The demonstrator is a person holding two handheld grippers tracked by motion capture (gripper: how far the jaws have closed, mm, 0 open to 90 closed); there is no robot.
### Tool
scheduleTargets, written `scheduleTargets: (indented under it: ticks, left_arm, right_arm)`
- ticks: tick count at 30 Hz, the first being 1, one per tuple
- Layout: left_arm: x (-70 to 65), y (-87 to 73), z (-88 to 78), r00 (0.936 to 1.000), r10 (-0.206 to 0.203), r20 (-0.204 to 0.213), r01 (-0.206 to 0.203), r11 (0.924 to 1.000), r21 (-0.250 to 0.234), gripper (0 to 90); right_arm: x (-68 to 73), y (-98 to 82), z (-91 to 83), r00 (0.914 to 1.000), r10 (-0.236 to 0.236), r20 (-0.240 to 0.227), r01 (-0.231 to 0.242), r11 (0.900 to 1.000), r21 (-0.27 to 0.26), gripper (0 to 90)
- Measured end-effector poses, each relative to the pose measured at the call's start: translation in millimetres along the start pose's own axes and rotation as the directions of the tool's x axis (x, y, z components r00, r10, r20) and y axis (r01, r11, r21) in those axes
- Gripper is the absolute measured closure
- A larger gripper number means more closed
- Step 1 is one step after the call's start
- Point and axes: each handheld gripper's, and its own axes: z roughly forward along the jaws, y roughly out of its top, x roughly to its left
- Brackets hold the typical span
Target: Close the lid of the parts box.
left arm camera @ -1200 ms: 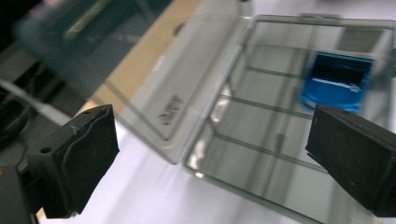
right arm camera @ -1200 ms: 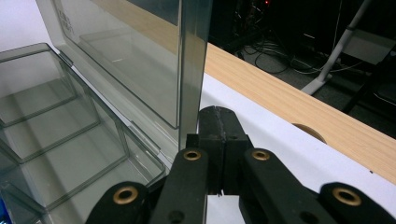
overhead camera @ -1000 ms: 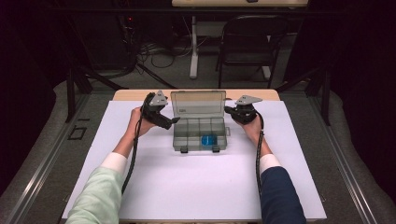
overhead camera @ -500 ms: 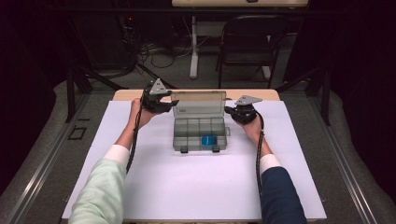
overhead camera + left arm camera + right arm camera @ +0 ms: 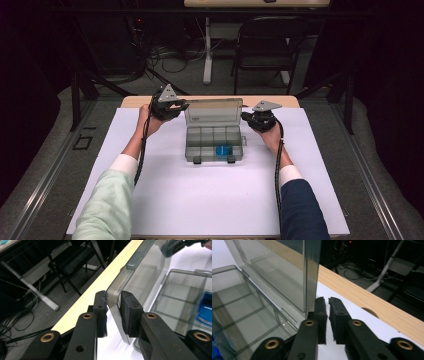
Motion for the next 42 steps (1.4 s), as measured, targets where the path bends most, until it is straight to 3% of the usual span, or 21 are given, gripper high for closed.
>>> scheduleTargets:
  ticks: [6,13,20,28,35,42]
  left_arm:
    - [-2.1,-0.6,-2.1,0.9999,0.002,0.012,-0.002,1.0000,-0.004,76.3]
    - [-5.0,-2.8,-5.7,0.9996,0.017,0.024,-0.017,0.9998,-0.008,77.1]
    - [-7.5,-4.2,-8.2,0.9990,0.024,0.037,-0.024,0.9997,-0.010,77.7]
    - [-11.6,-5.3,-11.0,0.9982,0.043,0.042,-0.042,0.9991,-0.008,78.1]
    - [-13.4,-5.4,-12.9,0.9972,0.053,0.051,-0.053,0.9986,-0.004,78.8]
    - [-13.5,-7.8,-14.0,0.9971,0.024,0.072,-0.023,0.9996,-0.015,79.4]
  right_arm:
    - [1.7,8.6,-9.3,0.9992,-0.016,0.036,0.014,0.999,0.048,70.6]
    - [3.9,17.5,-19.6,0.9991,-0.021,0.037,0.018,0.995,0.098,51.0]
    - [13.3,31.6,-30.4,0.9979,-0.059,0.027,0.056,0.991,0.120,46.5]
    - [24.8,53.4,-37.7,0.9945,-0.105,0.002,0.104,0.988,0.112,51.3]
    - [27.0,74.4,-40.9,0.9957,-0.089,-0.024,0.091,0.992,0.090,63.8]
    - [33.5,80.7,-41.5,0.9907,-0.131,-0.036,0.135,0.984,0.119,70.5]
